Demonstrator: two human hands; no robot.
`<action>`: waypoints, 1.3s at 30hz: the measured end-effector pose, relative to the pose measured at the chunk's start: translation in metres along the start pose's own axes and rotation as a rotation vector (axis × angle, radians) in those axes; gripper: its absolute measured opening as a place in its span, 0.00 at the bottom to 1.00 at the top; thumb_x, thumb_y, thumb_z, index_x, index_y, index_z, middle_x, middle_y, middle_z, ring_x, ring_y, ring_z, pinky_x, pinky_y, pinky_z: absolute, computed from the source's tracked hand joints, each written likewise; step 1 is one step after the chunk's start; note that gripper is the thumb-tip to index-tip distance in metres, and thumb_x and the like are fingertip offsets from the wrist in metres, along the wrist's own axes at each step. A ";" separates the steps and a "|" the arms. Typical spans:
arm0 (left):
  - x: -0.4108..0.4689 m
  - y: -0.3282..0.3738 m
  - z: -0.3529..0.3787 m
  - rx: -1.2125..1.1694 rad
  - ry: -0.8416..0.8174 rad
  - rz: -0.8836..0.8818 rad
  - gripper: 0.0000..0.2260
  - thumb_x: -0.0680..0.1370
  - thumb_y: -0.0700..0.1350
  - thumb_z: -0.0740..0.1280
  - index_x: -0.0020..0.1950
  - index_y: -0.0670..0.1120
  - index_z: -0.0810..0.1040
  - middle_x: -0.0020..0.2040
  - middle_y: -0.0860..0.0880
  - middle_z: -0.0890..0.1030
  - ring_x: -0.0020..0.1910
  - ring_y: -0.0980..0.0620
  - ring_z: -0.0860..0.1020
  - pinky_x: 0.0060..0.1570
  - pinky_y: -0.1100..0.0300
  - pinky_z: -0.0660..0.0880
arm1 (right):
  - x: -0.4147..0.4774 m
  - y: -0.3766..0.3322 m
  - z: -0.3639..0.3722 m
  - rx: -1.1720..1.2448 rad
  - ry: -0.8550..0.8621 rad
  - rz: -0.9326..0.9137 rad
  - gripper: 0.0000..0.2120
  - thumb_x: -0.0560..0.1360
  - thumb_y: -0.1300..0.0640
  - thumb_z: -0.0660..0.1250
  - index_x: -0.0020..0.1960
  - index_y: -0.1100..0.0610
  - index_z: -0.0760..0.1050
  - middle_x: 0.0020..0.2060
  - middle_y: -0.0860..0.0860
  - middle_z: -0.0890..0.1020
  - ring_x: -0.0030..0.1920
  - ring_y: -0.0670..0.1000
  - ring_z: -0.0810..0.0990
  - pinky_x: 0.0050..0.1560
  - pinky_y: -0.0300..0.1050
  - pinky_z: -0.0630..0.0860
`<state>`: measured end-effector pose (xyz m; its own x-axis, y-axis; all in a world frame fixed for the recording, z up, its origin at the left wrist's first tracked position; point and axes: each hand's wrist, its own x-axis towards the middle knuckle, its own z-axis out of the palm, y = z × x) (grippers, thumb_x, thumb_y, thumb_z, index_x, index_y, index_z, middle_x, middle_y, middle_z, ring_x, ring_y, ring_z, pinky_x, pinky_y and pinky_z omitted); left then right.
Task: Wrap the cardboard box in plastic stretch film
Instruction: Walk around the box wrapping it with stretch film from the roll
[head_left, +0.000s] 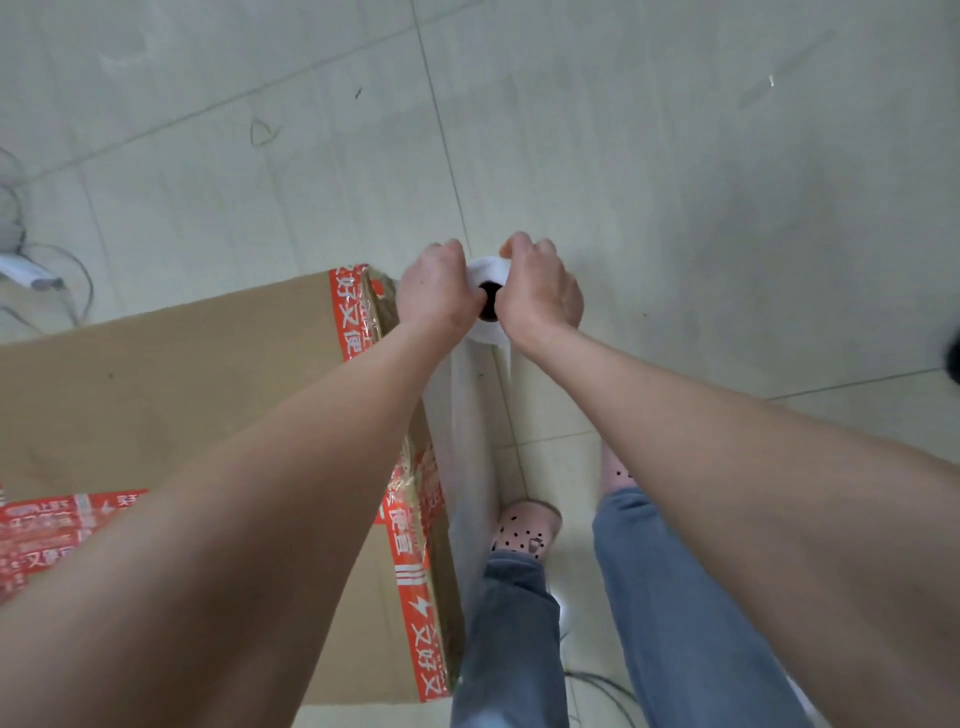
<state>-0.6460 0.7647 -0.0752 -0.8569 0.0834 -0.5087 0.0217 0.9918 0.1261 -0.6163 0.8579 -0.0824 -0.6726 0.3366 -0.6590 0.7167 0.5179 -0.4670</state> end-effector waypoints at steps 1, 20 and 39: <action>0.002 -0.005 -0.002 0.012 0.001 -0.016 0.13 0.74 0.44 0.65 0.55 0.39 0.73 0.54 0.41 0.76 0.52 0.40 0.76 0.42 0.55 0.67 | -0.003 -0.001 0.003 -0.023 -0.018 0.007 0.13 0.77 0.57 0.59 0.61 0.53 0.69 0.55 0.52 0.73 0.53 0.58 0.77 0.42 0.44 0.67; 0.032 0.004 -0.013 0.061 0.006 -0.005 0.11 0.76 0.41 0.63 0.57 0.41 0.72 0.54 0.41 0.75 0.52 0.40 0.76 0.41 0.53 0.68 | 0.022 -0.008 -0.003 0.051 -0.181 0.116 0.19 0.74 0.51 0.65 0.61 0.57 0.66 0.55 0.55 0.78 0.53 0.59 0.78 0.42 0.45 0.70; 0.082 -0.012 -0.036 0.042 -0.057 0.103 0.10 0.73 0.43 0.65 0.54 0.43 0.73 0.52 0.45 0.75 0.50 0.43 0.76 0.38 0.55 0.67 | 0.065 -0.063 -0.003 -0.369 0.003 -0.206 0.15 0.74 0.61 0.63 0.59 0.50 0.71 0.58 0.49 0.73 0.59 0.53 0.71 0.42 0.45 0.67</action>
<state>-0.7356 0.7557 -0.0878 -0.8184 0.1894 -0.5425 0.1307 0.9807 0.1451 -0.7059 0.8500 -0.0942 -0.7959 0.1983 -0.5720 0.4535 0.8212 -0.3462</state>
